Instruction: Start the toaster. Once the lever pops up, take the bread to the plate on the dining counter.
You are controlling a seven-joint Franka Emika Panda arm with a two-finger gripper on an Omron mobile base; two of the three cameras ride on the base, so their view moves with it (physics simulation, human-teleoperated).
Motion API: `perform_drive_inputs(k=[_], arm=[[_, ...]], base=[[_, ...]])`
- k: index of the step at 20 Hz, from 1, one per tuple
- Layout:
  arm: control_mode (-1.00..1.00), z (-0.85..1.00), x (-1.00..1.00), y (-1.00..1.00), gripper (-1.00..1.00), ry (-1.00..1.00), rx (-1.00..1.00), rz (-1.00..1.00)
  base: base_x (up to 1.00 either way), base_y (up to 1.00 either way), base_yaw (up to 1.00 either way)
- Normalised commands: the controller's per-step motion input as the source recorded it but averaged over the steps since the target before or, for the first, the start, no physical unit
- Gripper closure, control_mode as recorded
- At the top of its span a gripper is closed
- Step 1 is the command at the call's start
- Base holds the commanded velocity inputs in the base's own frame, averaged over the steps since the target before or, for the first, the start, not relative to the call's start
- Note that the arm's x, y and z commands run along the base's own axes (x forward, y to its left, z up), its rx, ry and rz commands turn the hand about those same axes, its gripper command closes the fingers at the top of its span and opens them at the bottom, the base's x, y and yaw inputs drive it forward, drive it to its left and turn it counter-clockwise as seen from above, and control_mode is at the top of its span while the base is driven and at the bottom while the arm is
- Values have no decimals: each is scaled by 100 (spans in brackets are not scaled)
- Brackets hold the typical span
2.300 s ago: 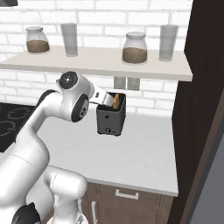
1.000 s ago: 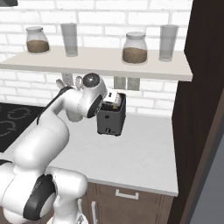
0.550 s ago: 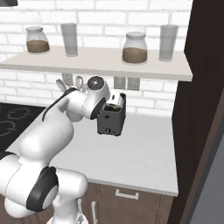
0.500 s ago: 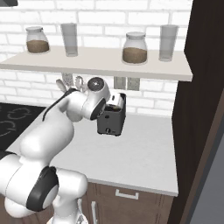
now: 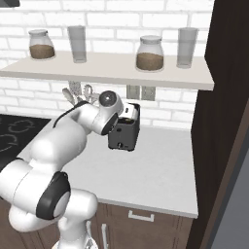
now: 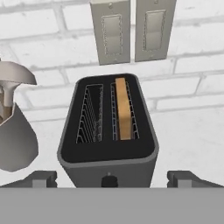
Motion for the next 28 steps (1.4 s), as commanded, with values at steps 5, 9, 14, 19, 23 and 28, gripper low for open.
perform_drive_inputs(k=[5,9,14,19,23,28], arm=[[-100,-8,26,-14,-100,0,0,-5],[-100,-9,18,-7,-100,0,0,-4],[-100,-10,20,-1,-100,0,0,0],[-100,-14,21,0,-100,0,0,0],[-100,-13,19,0,-100,0,0,0],[-100,-10,22,-1,-100,0,0,0]], base=[[0,0,0],[0,0,0],[0,0,0],[0,0,0],[0,0,0],[0,0,0]])
